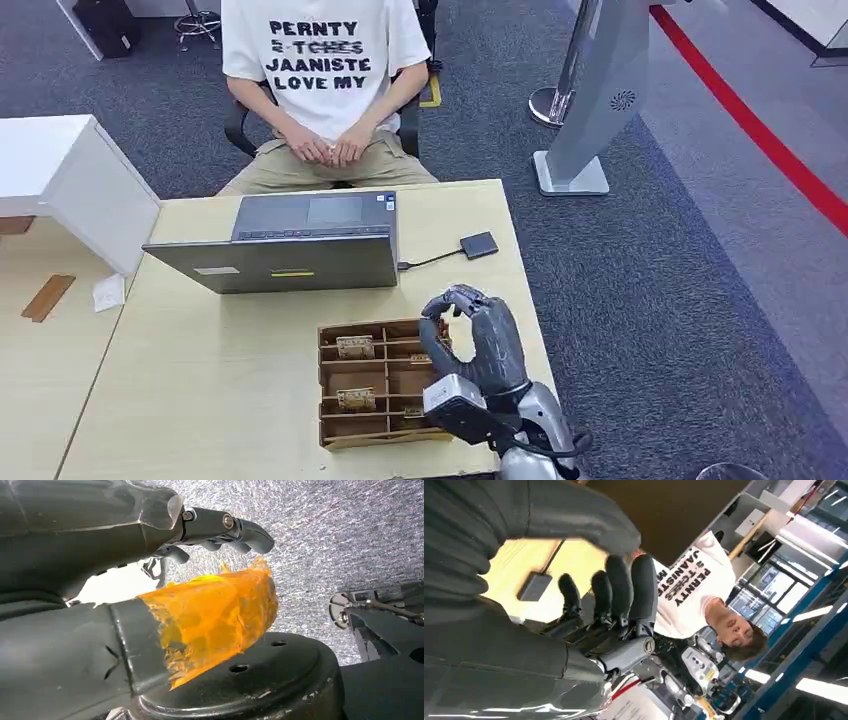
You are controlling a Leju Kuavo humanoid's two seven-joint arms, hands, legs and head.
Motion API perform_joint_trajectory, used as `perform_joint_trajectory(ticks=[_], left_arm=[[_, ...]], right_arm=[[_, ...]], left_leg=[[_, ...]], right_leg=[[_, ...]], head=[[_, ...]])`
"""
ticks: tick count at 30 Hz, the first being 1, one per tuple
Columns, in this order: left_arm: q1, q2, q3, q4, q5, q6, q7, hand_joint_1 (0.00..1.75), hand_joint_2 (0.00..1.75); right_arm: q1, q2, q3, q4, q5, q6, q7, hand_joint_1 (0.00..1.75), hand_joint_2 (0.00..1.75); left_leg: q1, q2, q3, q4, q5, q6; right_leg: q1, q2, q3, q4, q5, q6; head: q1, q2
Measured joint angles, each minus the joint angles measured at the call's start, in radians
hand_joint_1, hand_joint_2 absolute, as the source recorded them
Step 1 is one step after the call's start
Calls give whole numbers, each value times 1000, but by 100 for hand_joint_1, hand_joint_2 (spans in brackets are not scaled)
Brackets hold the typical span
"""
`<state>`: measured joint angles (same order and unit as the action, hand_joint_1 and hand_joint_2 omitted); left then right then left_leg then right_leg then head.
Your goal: Pass the card to the sensor for recognition and then transmit it.
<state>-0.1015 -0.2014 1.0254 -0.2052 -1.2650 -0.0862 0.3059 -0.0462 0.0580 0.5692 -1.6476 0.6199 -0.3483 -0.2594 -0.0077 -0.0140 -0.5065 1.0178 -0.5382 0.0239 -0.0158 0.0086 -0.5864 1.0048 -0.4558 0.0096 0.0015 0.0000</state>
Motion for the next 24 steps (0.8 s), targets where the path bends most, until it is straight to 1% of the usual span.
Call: perform_joint_trajectory(ticks=[1, 4, 5, 6, 9, 10, 11, 12, 14, 15, 17, 19, 20, 22, 24], left_arm=[[0, 0, 0, 0, 0, 0, 0, 0, 0], [0, 0, 0, 0, 2, 0, 0, 0, 0], [0, 0, 1, 0, 3, -1, 0, 0, 0], [0, 0, 2, 0, 4, -1, -1, 0, 0], [0, 0, 6, 0, 6, -1, -1, 0, 0], [0, 0, 6, 0, 6, -1, -1, 0, 0], [0, 0, 7, 0, 7, -1, -1, 0, 0], [0, 0, 7, 0, 7, -1, -1, 0, 0], [0, 0, 8, 0, 7, 0, -2, 0, 0], [1, 0, 9, 0, 7, 0, -2, 0, 0], [1, 0, 12, 0, 8, 0, -2, 0, 0], [1, 0, 16, 0, 8, 0, -3, 0, 0], [1, 0, 16, 0, 8, 0, -3, 0, 0], [1, 0, 16, 0, 8, 0, -3, 0, 0], [1, 0, 17, 0, 8, -1, -3, 0, 0]], right_arm=[[2, -2, 1, 1, 4, -1, 2, 77, 175], [12, -8, 4, 2, 12, -7, 5, 77, 175], [16, -11, 4, 2, 16, -9, 5, 86, 175], [19, -13, 5, 2, 21, -11, 6, 89, 175], [29, -19, 5, 1, 37, -19, 8, 84, 175], [33, -21, 5, 0, 42, -19, 9, 86, 175], [37, -23, 5, 0, 45, -20, 10, 93, 175], [38, -24, 5, 0, 49, -20, 11, 96, 175], [42, -29, 5, 0, 53, -22, 12, 98, 175], [45, -31, 6, 0, 59, -24, 12, 94, 175], [49, -34, 8, 0, 85, -36, 14, 94, 175], [51, -35, 11, 0, 109, -48, 16, 99, 175], [51, -37, 13, 0, 122, -54, 18, 96, 175], [52, -39, 17, 0, 149, -65, 26, 98, 175], [52, -41, 21, 1, 176, -79, 32, 91, 175]], left_leg=[[0, 0, 0, 0, 0, 0], [0, 0, 0, 0, 0, 0], [0, 0, 0, 0, 0, 0], [0, 0, 0, 0, 0, 0], [0, 0, 0, 0, 0, 0], [0, 0, 0, 0, 0, 0], [0, 0, 0, 0, 0, 0], [0, 0, 0, 0, 0, 0], [0, 0, 0, 0, 0, 0], [0, 0, 0, 0, 0, 0], [0, 0, 0, 0, 0, 0], [0, 0, 0, 0, 0, 0], [0, 0, 0, 0, 0, 0], [0, 0, 0, 0, 0, 0], [0, 0, 0, 0, 0, 0]], right_leg=[[0, 0, 0, 0, 0, 0], [0, 0, 0, 0, 0, 0], [0, 0, 0, 0, 0, 0], [0, 0, 0, 0, 0, 0], [0, 0, 0, 0, 0, 0], [0, 0, 0, 0, 0, 0], [0, 0, 0, 0, 0, 0], [0, 0, 0, 0, 0, 0], [0, 0, 0, 0, 0, 0], [0, 0, 0, 0, 0, 0], [0, 0, 0, 0, 0, 0], [0, 0, 0, 0, 0, 0], [0, 0, 0, 0, 0, 0], [0, 0, 0, 0, 0, 0], [0, 0, 0, 0, 0, 0]], head=[[0, 0], [0, 0], [0, 0], [0, 0], [0, 0], [0, 0], [0, 0], [0, 0], [0, 0], [0, 0], [0, 0], [0, 0], [0, 0], [0, 0], [0, 0]])
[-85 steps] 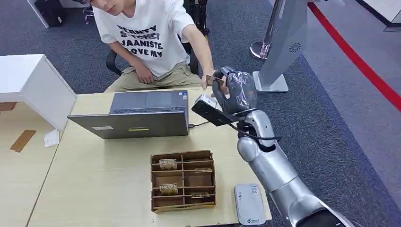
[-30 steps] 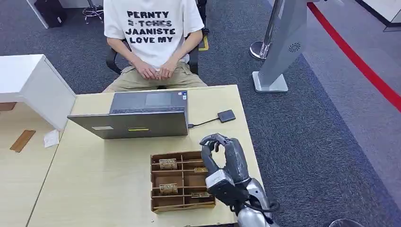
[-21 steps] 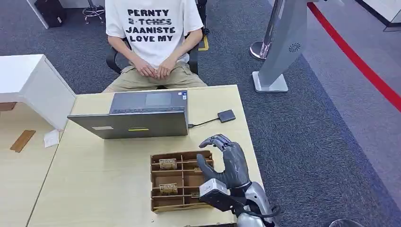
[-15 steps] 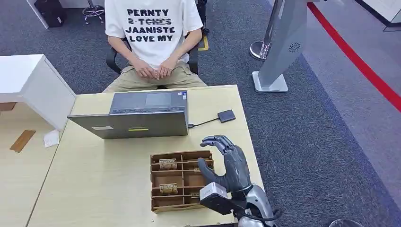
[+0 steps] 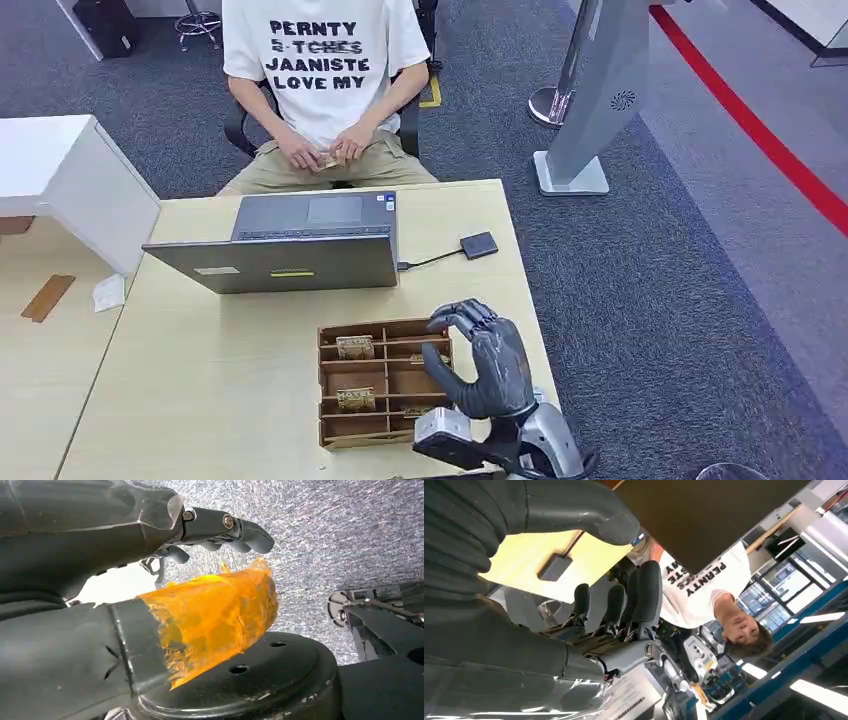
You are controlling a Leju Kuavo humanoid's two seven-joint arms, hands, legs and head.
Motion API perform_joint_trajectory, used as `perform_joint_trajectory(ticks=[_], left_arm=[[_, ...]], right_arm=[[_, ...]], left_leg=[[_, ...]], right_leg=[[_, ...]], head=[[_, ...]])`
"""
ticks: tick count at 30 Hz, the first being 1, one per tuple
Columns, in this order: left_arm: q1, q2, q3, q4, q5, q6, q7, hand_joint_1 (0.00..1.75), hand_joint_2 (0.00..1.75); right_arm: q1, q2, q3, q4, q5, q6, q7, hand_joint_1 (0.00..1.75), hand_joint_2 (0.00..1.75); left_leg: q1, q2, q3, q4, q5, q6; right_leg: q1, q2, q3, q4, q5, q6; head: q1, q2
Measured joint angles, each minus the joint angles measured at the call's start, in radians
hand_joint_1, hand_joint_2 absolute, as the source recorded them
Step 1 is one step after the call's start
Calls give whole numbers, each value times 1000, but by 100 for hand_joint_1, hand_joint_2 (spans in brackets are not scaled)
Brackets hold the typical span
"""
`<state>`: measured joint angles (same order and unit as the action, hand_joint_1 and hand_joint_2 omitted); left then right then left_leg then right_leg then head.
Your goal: Pass the card to the sensor for recognition and then transmit it.
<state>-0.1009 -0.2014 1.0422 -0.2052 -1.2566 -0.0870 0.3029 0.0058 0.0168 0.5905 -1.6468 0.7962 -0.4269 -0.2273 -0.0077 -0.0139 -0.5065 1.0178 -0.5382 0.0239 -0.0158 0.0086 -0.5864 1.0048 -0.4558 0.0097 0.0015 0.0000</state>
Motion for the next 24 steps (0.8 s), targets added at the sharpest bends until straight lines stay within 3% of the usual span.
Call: perform_joint_trajectory(ticks=[11, 14, 24], left_arm=[[0, 0, 0, 0, -3, -2, 0, 0, 0], [0, 0, 0, 0, -3, -2, 0, 0, 0], [0, 0, 0, 0, -6, -2, 0, 0, 0]], right_arm=[[-1, -8, 18, 16, 69, -33, 23, 80, 175], [-1, -9, 23, 23, 74, -33, 28, 89, 175], [-7, -9, 46, 53, 72, -25, 35, 86, 175]], left_leg=[[0, 0, 0, 0, 0, 0], [0, 0, 0, 0, 0, 0], [0, 0, 0, 0, 0, 0]], right_leg=[[0, 0, 0, 0, 0, 0], [0, 0, 0, 0, 0, 0], [0, 0, 0, 0, 0, 0]], head=[[0, 0], [0, 0], [0, 0]])
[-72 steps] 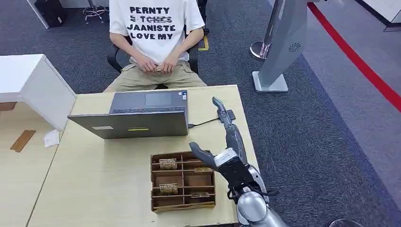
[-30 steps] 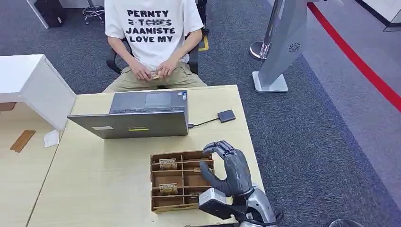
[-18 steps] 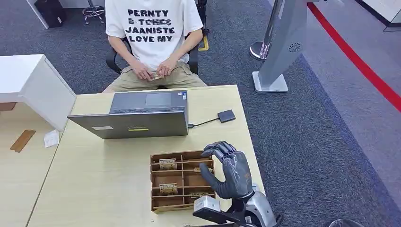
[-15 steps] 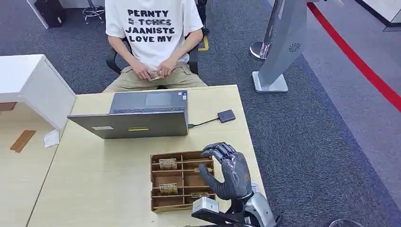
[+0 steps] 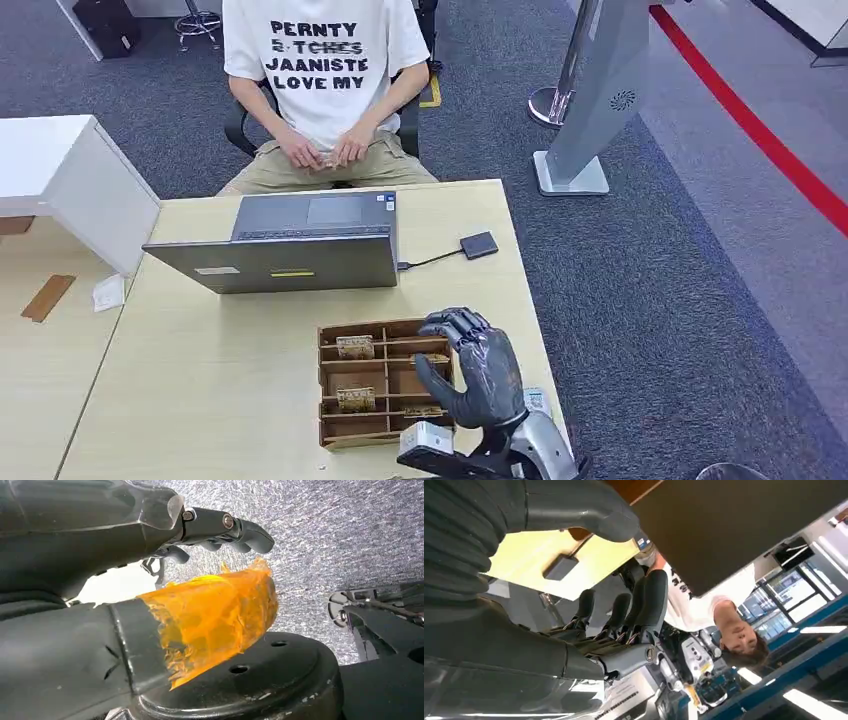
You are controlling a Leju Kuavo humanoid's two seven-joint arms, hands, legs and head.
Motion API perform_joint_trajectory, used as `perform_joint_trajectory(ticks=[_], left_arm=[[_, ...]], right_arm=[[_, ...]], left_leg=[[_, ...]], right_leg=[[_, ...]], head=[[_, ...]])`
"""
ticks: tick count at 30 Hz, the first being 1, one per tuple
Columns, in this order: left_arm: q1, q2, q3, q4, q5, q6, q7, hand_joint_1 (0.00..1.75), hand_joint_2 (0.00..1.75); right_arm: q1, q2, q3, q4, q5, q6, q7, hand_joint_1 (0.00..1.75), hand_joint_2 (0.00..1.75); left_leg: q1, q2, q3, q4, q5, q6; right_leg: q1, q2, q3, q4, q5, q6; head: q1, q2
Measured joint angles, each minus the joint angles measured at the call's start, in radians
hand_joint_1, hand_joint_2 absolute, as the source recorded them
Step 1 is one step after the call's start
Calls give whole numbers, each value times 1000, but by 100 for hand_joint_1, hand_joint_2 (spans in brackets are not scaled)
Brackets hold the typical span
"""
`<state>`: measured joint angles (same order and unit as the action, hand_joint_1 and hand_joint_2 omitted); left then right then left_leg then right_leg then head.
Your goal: Pass the card to the sensor for recognition and then transmit it.
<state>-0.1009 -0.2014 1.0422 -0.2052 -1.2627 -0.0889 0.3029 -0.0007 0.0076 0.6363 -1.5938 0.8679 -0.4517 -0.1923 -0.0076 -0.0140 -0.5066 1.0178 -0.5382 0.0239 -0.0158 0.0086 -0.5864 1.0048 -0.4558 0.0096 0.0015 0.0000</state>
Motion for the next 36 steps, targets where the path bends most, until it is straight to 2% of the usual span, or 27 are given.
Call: perform_joint_trajectory(ticks=[4, 9, 13, 16, 17, 21, 24, 27, 36], left_arm=[[0, 0, 0, 0, -2, 0, 0, 0, 0], [0, 0, 0, 0, -3, -1, 0, 0, 0], [0, 0, 0, 0, -6, -1, 0, 0, 0], [0, 0, 0, 0, -9, -1, 0, 0, 0], [0, 0, 0, 0, -9, -1, 0, 0, 0], [0, 0, 0, 0, -11, -1, 1, 0, 0], [0, 0, 0, 0, -11, -1, 2, 0, 0], [0, 0, 0, 0, -11, -2, 3, 0, 0], [0, 0, 0, 0, -11, -2, 4, 0, 0]], right_arm=[[-4, 0, 13, 12, 0, 2, 0, 84, 175], [-12, 0, 24, 31, -6, 10, 6, 94, 175], [-25, 0, 27, 69, 3, 6, 22, 86, 175], [-32, 0, 27, 94, 8, 2, 27, 86, 175], [-34, 0, 27, 100, 8, 1, 29, 91, 175], [-36, 0, 27, 125, 9, 1, 33, 87, 175], [-38, 0, 27, 140, 11, 1, 35, 99, 175], [-40, 0, 26, 154, 13, 1, 37, 94, 175], [-40, 2, 13, 182, 17, 1, 39, 96, 175]], left_leg=[[0, 0, 0, 0, 0, 0], [0, 0, 0, 0, 0, 0], [0, 0, 0, 0, 0, 0], [0, 0, 0, 0, 0, 0], [0, 0, 0, 0, 0, 0], [0, 0, 0, 0, 0, 0], [0, 0, 0, 0, 0, 0], [0, 0, 0, 0, 0, 0], [0, 0, 0, 0, 0, 0]], right_leg=[[0, 0, 0, 0, 0, 0], [0, 0, 0, 0, 0, 0], [0, 0, 0, 0, 0, 0], [0, 0, 0, 0, 0, 0], [0, 0, 0, 0, 0, 0], [0, 0, 0, 0, 0, 0], [0, 0, 0, 0, 0, 0], [0, 0, 0, 0, 0, 0], [0, 0, 0, 0, 0, 0]], head=[[0, 0], [0, 0], [0, 0], [0, 0], [0, 0], [0, 0], [0, 0], [0, 0], [0, 0]])
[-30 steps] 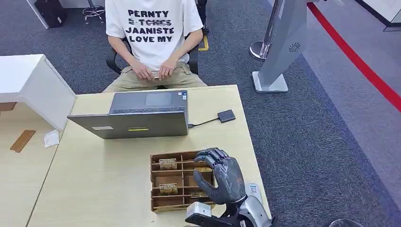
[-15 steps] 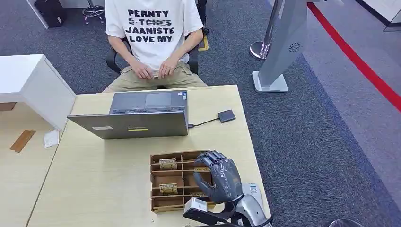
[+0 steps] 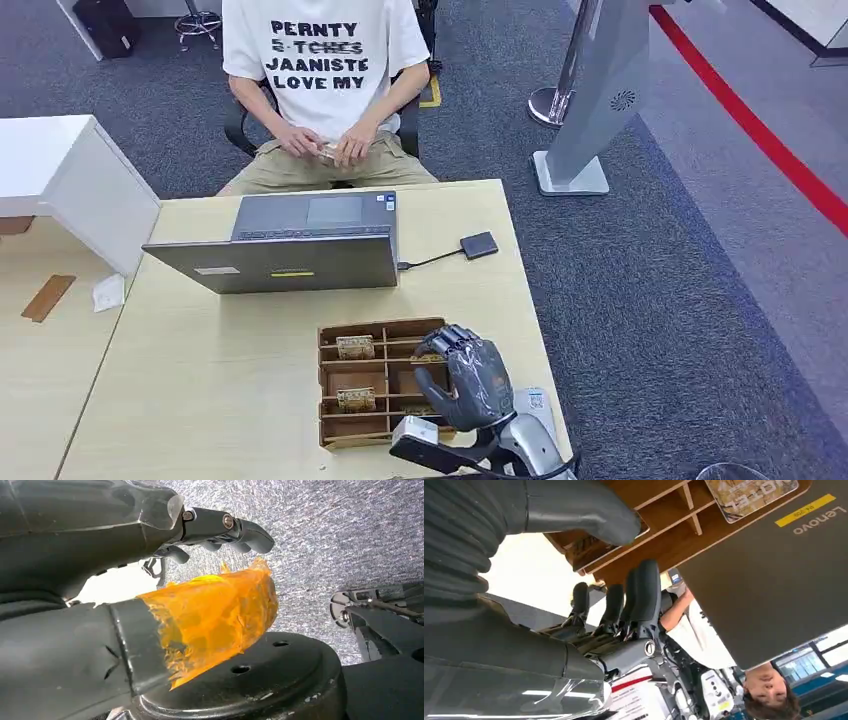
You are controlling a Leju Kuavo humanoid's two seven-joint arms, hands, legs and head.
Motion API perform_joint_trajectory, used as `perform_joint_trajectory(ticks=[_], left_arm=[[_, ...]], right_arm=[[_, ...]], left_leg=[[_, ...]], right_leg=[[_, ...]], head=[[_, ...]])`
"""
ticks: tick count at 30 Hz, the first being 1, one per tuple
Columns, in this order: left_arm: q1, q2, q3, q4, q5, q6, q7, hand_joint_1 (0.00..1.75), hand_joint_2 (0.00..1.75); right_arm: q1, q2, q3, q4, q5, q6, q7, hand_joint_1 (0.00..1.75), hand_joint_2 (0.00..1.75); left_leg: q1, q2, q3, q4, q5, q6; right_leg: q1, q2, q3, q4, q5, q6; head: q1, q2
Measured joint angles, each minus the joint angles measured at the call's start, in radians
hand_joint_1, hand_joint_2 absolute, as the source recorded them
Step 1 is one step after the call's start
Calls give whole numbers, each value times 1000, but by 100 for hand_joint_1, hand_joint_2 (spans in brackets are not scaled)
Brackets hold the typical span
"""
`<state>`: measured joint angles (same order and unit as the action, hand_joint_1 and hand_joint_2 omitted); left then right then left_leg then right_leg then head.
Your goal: Pass the card to the sensor for recognition and then transmit it.
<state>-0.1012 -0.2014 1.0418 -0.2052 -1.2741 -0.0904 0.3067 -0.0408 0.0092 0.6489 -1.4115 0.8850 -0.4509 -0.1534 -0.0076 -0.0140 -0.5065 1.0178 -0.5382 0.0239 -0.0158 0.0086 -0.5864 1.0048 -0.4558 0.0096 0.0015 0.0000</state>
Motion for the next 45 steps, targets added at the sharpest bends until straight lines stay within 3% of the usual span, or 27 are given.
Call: perform_joint_trajectory(ticks=[6, 15, 25, 27, 28, 31, 38, 45], left_arm=[[0, 0, 0, 0, 0, 0, 0, 0, 0], [0, 0, 0, 0, 0, 1, 0, 0, 0], [0, 0, 0, 0, 0, 1, 2, 0, 0], [0, 0, 0, 0, 0, 1, 2, 0, 0], [0, 0, 0, 0, 0, 1, 2, 0, 0], [0, 0, 0, 0, 0, 1, 2, 0, 0], [0, 0, 0, 0, 0, 2, 2, 0, 0], [0, 0, 0, 0, 0, 1, 2, 0, 0]], right_arm=[[0, 0, -9, 13, 0, 0, 1, 105, 175], [0, 3, -16, 33, 6, -3, 5, 96, 175], [0, 5, -18, 41, 7, -3, 5, 106, 175], [0, 5, -18, 41, 7, -3, 5, 112, 175], [0, 5, -18, 41, 7, -3, 5, 131, 175], [0, 5, -18, 41, 7, -3, 5, 159, 175], [0, 5, -19, 42, 7, -5, 5, 175, 175], [0, 6, -25, 42, 9, -6, 4, 169, 175]], left_leg=[[0, 0, 0, 0, 0, 0], [0, 0, 0, 0, 0, 0], [0, 0, 0, 0, 0, 0], [0, 0, 0, 0, 0, 0], [0, 0, 0, 0, 0, 0], [0, 0, 0, 0, 0, 0], [0, 0, 0, 0, 0, 0], [0, 0, 0, 0, 0, 0]], right_leg=[[0, 0, 0, 0, 0, 0], [0, 0, 0, 0, 0, 0], [0, 0, 0, 0, 0, 0], [0, 0, 0, 0, 0, 0], [0, 0, 0, 0, 0, 0], [0, 0, 0, 0, 0, 0], [0, 0, 0, 0, 0, 0], [0, 0, 0, 0, 0, 0]], head=[[0, 0], [0, 0], [0, 0], [0, 0], [0, 0], [0, 0], [0, 0], [0, 0]])
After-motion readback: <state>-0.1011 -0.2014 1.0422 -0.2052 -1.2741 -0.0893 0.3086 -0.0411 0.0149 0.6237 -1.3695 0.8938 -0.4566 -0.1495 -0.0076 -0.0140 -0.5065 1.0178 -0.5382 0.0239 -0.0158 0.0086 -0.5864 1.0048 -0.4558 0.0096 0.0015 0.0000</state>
